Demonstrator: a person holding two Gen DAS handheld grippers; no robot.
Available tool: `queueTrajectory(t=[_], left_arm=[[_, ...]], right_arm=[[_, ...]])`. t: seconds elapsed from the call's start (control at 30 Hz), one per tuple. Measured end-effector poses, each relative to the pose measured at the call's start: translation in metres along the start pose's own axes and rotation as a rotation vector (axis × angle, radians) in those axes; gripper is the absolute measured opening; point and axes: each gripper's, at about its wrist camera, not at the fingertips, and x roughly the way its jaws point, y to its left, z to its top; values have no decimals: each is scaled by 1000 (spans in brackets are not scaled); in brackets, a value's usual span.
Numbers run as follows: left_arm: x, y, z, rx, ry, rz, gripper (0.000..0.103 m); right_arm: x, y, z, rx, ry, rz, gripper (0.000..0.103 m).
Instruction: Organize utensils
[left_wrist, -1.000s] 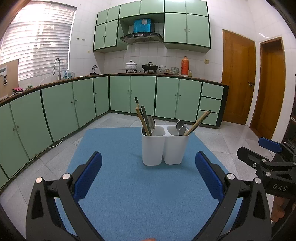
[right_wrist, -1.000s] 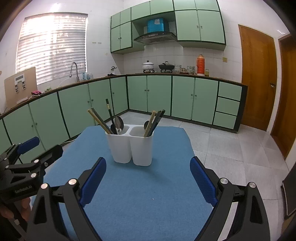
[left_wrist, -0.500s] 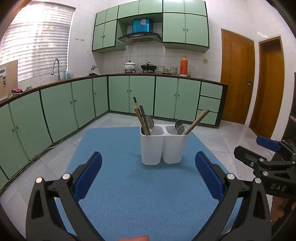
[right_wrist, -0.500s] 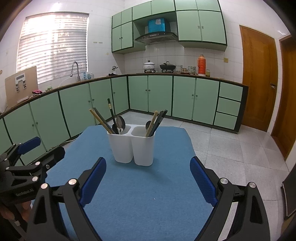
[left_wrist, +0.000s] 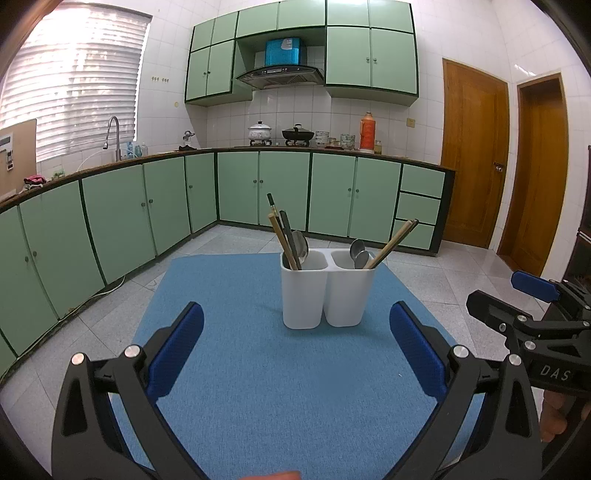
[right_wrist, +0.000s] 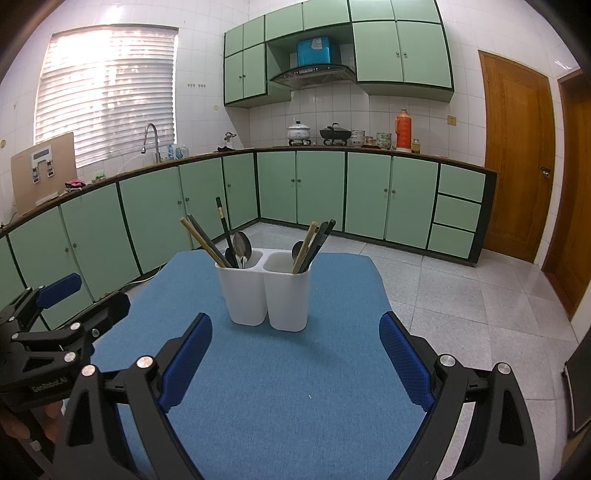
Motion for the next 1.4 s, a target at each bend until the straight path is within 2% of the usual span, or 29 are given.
queueTrajectory(t=[1.4], left_arm=[[0, 2, -1, -1, -4, 0, 98]], right_arm=[[0, 3, -1, -3, -2, 3, 90]])
